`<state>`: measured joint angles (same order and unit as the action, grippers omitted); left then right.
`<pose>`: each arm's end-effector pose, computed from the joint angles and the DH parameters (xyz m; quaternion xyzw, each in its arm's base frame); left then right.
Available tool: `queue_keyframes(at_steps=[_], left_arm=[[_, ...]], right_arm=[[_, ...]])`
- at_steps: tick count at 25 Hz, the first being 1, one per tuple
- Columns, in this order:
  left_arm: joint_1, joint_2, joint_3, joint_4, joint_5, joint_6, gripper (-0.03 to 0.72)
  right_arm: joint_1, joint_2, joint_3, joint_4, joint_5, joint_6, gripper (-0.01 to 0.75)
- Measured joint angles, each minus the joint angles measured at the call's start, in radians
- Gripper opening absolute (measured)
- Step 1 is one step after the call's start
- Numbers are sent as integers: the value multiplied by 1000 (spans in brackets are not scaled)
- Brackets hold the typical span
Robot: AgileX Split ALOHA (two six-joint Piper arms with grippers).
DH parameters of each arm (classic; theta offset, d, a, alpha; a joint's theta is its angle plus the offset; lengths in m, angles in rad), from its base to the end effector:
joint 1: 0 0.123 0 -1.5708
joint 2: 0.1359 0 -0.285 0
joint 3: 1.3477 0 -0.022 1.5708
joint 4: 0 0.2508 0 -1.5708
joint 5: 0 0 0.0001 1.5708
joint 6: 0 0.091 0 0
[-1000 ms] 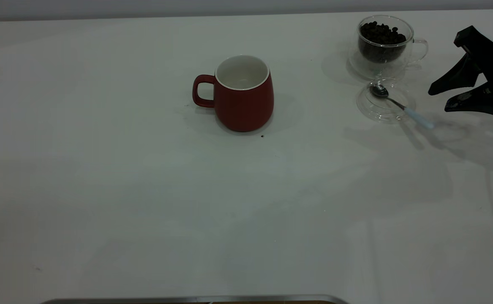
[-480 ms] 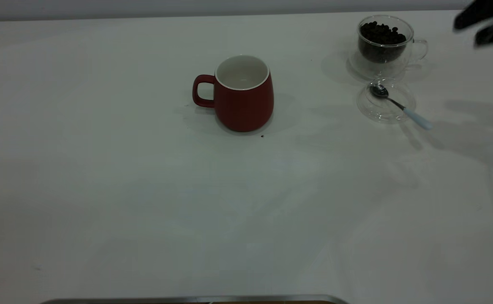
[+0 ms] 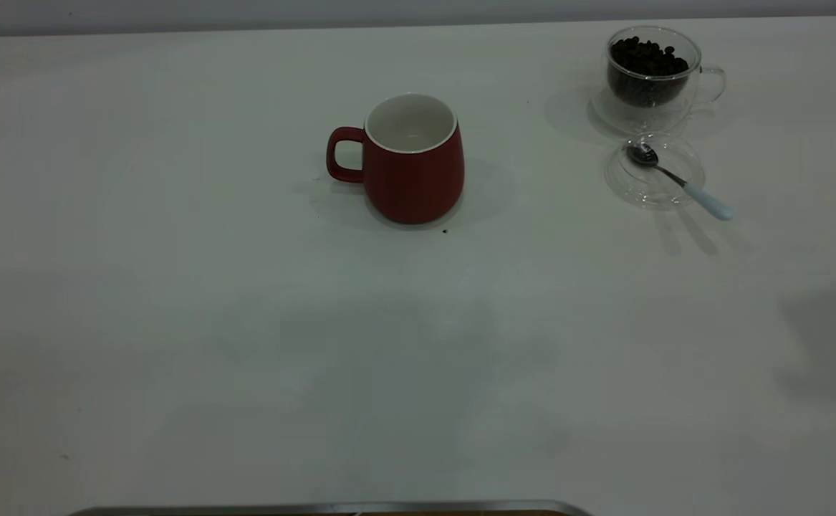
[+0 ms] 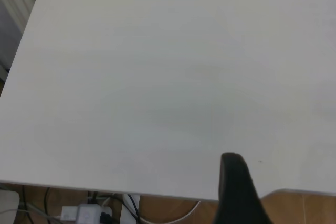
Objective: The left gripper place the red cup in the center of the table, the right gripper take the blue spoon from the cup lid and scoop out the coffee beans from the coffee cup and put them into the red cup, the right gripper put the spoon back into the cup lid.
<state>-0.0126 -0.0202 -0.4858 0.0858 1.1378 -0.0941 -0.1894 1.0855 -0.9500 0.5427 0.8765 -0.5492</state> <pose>-0.0097 0.0072 0.2674 -0.0389 0.8696 0.0165 0.4920 0.2123 -0.0039 0.3380 -0.0678 0.9162 0.1225 0.3753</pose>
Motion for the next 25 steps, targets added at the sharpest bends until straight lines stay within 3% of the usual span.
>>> queue_keyframes(at_steps=[4, 8, 14, 25], left_arm=[[0, 0, 0, 0, 0, 0, 516], [0, 0, 0, 0, 0, 0, 516], [0, 0, 0, 0, 0, 1, 516], [0, 0, 0, 0, 0, 1, 516]], right_arm=[[0, -225, 0, -1, 148, 27, 410], [0, -422, 0, 23, 215, 19, 404], [0, -626, 1, -132, 356, 68, 402], [-14, -1091, 320, -399, 251, 373, 402]])
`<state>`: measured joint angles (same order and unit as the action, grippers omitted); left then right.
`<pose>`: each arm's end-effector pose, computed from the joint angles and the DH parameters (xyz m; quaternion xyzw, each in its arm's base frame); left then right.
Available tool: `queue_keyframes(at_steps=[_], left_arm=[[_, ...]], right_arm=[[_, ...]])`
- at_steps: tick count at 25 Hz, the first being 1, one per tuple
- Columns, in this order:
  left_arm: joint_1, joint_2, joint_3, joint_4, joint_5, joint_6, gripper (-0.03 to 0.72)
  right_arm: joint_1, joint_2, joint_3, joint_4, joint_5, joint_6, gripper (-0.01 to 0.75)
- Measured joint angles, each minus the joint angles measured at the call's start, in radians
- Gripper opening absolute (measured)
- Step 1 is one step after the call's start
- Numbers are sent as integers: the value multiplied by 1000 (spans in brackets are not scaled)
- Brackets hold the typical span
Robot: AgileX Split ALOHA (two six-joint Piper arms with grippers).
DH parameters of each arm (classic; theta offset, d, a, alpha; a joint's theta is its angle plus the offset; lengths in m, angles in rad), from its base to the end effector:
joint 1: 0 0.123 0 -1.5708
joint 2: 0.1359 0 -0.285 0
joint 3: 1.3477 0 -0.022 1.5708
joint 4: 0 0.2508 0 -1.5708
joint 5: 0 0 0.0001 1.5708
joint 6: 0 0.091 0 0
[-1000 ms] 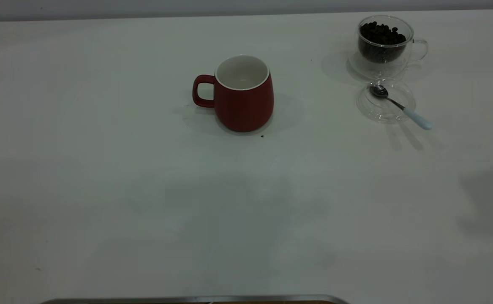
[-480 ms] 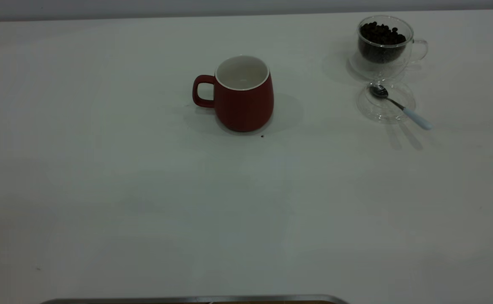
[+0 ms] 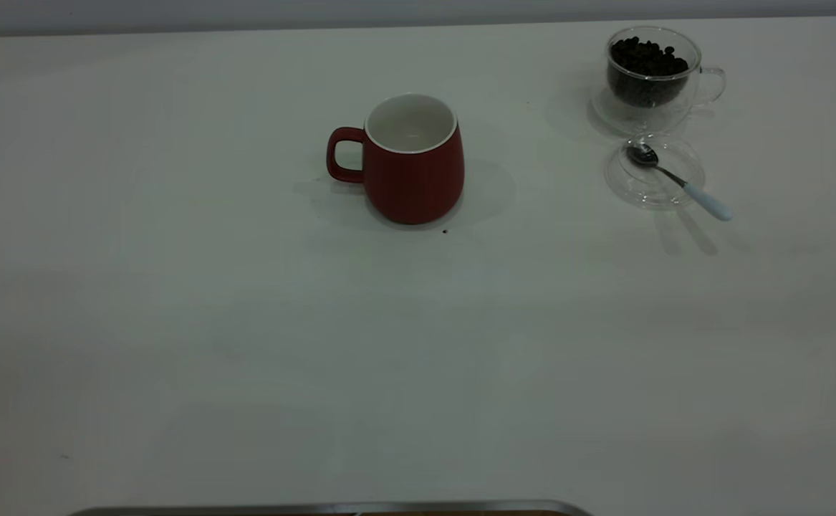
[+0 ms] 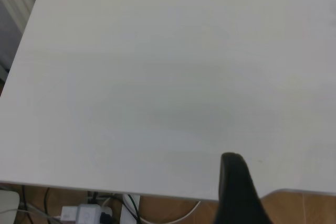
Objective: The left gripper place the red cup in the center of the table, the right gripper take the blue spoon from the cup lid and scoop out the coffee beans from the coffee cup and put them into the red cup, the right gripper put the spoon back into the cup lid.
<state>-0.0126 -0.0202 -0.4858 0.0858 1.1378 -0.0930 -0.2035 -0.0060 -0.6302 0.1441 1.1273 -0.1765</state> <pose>-0.0097 0.0072 0.2674 -0.0384 0.8696 0.0168 0.4920 -0.0232 0.0168 0.3072 0.0012 0.8325 -0.0338 0.5530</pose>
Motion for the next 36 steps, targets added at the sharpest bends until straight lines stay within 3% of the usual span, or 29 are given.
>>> queue_keyframes(at_steps=[4, 9, 20, 36], left_arm=[[0, 0, 0, 0, 0, 0, 516], [0, 0, 0, 0, 0, 0, 516], [0, 0, 0, 0, 0, -1, 516], [0, 0, 0, 0, 0, -1, 516]], right_arm=[[80, -13, 85, -82, 0, 126, 402], [134, -14, 149, -136, 1, 145, 402], [174, -14, 149, -167, 2, 134, 402], [175, -14, 149, -167, 2, 131, 402]])
